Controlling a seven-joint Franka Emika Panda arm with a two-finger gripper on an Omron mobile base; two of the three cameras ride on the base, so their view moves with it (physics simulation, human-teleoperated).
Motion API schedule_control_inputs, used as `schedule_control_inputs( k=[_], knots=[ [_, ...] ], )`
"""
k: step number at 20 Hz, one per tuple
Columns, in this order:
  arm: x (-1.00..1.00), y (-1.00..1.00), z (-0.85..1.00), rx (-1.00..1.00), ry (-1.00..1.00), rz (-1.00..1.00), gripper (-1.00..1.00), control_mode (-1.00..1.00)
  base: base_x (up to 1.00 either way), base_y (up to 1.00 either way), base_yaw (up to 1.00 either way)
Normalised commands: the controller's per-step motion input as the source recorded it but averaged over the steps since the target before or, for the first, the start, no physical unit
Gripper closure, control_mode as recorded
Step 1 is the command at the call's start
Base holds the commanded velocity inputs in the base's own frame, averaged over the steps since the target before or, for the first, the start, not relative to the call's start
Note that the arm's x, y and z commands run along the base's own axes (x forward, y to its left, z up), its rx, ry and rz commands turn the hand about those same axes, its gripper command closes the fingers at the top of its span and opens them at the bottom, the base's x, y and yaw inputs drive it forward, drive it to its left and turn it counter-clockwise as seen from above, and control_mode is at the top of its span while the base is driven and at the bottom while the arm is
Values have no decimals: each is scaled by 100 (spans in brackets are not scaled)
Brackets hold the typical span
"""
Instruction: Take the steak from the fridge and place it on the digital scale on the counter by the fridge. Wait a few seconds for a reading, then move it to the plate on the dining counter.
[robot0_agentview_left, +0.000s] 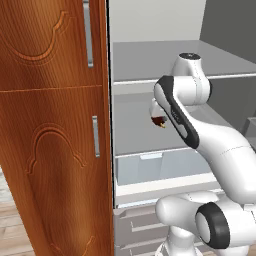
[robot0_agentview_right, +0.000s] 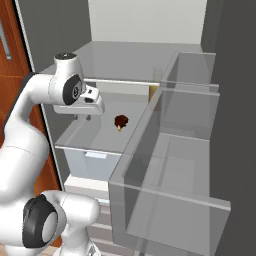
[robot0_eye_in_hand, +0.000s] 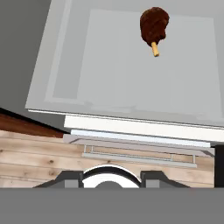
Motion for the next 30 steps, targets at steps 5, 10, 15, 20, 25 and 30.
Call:
schedule_control_inputs(
  k=[5, 10, 15, 20, 25, 30],
  knots=[
    [-25, -4, -6, 0, 0, 0, -100, -100, 0, 0, 0],
    [-4, -29, -25, 0, -2, -1, -100, -100, 0, 0, 0],
    [5, -20, -42, -4, -9, 0, -100, -100, 0, 0, 0],
    [28, -11, -43, -5, -16, 0, -100, -100, 0, 0, 0],
    [53, -16, -17, -1, -14, 0, -100, -100, 0, 0, 0],
    [89, -7, -1, 0, -1, 0, -100, -100, 0, 0, 0]
  ],
)
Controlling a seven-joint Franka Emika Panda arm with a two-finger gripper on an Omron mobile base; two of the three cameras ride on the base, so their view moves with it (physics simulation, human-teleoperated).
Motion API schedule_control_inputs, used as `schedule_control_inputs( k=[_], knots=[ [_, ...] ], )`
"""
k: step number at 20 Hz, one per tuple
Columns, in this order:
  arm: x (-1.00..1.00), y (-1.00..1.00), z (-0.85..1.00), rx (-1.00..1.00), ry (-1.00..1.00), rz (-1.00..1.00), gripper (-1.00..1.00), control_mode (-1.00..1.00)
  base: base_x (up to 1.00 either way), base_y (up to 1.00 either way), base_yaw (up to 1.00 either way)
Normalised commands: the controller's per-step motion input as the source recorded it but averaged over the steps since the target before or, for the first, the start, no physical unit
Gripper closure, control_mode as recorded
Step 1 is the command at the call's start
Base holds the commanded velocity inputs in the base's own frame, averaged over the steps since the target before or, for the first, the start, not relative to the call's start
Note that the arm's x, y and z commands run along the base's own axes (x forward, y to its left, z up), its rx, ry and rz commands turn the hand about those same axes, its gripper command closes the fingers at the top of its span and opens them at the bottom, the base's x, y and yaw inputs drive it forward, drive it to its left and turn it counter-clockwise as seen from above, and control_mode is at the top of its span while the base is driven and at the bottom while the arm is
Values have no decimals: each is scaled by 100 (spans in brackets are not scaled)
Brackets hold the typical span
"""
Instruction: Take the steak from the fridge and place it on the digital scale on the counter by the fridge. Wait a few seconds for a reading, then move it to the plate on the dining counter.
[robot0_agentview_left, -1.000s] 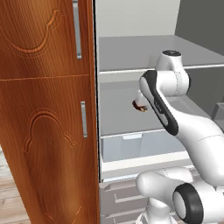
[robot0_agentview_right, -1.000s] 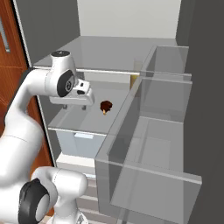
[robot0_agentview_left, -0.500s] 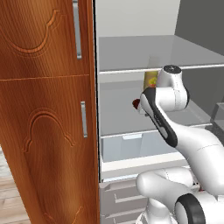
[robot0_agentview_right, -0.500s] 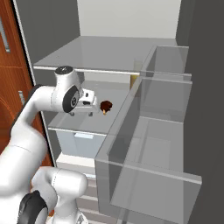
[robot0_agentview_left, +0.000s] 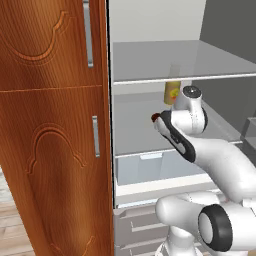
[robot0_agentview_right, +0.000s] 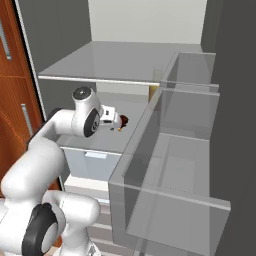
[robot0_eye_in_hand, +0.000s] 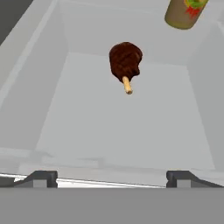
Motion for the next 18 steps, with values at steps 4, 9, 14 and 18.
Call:
schedule_control_inputs(
  k=[4, 9, 14, 18],
  knots=[
    [94, 0, 0, 0, 0, 0, -100, -100, 0, 0, 0],
    [90, -1, -8, 0, 0, 0, -100, -100, 0, 0, 0],
    [67, -3, -31, 0, 0, 0, -100, -100, 0, 0, 0],
    [44, -13, -35, 0, 0, 0, -100, -100, 0, 0, 0]
  ],
)
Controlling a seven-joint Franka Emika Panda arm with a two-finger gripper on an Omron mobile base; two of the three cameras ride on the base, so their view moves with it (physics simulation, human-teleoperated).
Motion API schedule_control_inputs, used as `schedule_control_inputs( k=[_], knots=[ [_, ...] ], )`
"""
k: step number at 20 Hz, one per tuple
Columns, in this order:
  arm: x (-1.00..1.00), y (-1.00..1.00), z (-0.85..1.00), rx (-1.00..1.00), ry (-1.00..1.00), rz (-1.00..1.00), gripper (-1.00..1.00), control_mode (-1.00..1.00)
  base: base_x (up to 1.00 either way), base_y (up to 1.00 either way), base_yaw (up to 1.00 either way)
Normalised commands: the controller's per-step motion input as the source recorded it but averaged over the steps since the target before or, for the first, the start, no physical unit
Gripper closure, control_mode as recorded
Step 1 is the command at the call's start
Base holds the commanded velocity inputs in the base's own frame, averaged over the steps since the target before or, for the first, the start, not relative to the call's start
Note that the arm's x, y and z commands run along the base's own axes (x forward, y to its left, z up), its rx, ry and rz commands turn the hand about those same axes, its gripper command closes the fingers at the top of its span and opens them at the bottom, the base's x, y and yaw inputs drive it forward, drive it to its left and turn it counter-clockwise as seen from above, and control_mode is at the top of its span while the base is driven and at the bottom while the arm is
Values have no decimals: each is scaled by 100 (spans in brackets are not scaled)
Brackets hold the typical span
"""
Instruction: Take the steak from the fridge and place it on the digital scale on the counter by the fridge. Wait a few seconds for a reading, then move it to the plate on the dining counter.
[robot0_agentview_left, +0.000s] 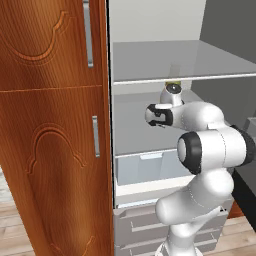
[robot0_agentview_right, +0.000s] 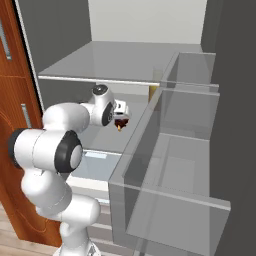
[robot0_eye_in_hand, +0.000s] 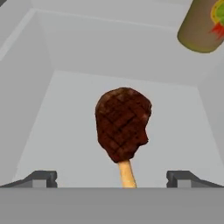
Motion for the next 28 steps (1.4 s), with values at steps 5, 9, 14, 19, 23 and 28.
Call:
schedule_control_inputs(
  k=[5, 9, 14, 19, 23, 28],
  knots=[
    [35, -14, -36, 0, 0, 0, -100, -100, 0, 0, 0],
    [34, -13, -29, 1, 0, 0, -100, -100, 0, 0, 0],
    [30, -10, -27, 3, 0, 0, -100, -100, 0, 0, 0],
    [28, -2, -28, 5, 0, 1, -100, -100, 0, 0, 0],
    [21, 0, -39, 6, 0, 1, 100, -100, 0, 0, 0],
    [0, 0, -39, 6, 0, 1, 100, -100, 0, 0, 0]
  ],
)
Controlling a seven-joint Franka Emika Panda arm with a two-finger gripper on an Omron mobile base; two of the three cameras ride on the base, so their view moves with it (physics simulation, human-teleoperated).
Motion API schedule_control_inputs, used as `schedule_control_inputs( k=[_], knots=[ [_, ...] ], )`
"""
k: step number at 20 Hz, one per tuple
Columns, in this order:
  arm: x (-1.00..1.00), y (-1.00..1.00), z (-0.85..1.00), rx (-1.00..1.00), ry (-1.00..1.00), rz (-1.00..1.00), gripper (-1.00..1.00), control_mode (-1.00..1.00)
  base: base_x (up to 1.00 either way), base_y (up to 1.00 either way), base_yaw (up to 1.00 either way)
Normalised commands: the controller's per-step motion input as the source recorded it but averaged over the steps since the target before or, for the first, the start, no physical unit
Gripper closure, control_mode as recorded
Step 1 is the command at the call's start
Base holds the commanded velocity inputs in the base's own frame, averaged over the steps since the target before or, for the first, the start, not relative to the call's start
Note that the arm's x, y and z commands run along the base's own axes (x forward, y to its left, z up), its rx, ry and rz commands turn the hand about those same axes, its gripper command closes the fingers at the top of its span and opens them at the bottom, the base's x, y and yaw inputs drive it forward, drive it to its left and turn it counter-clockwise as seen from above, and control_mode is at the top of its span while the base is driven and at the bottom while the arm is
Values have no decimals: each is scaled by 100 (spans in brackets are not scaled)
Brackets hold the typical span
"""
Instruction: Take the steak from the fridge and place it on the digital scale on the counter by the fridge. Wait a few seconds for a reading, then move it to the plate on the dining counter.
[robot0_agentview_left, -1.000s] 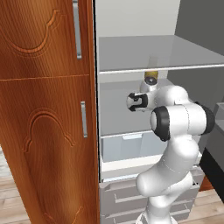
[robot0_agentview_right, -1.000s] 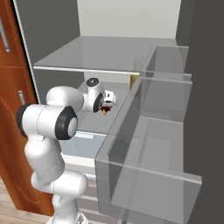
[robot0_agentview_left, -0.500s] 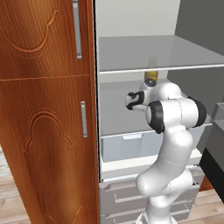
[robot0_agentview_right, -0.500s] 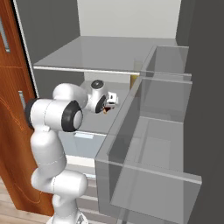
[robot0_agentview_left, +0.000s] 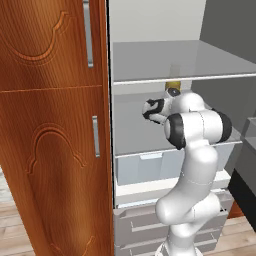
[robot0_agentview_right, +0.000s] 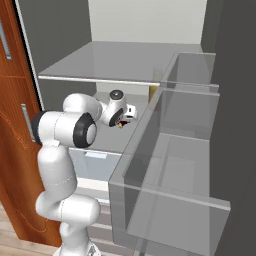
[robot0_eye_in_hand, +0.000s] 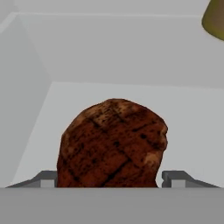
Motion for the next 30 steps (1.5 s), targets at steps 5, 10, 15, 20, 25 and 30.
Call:
schedule_control_inputs(
  k=[5, 10, 15, 20, 25, 30],
  knots=[
    [-60, 0, -7, 12, -1, 0, 100, -100, 0, 0, 0],
    [-100, 0, 52, 17, -5, 0, 100, -100, 0, 0, 0],
    [-100, 0, 82, 13, 1, 0, 100, -100, 0, 0, 0],
    [-100, 0, 95, 11, 10, 0, 100, -100, 0, 0, 0],
    [-100, 0, 59, 1, 16, 0, 100, -100, 0, 0, 0],
    [-100, 12, 43, 0, 19, 0, 100, -100, 0, 0, 0]
  ],
)
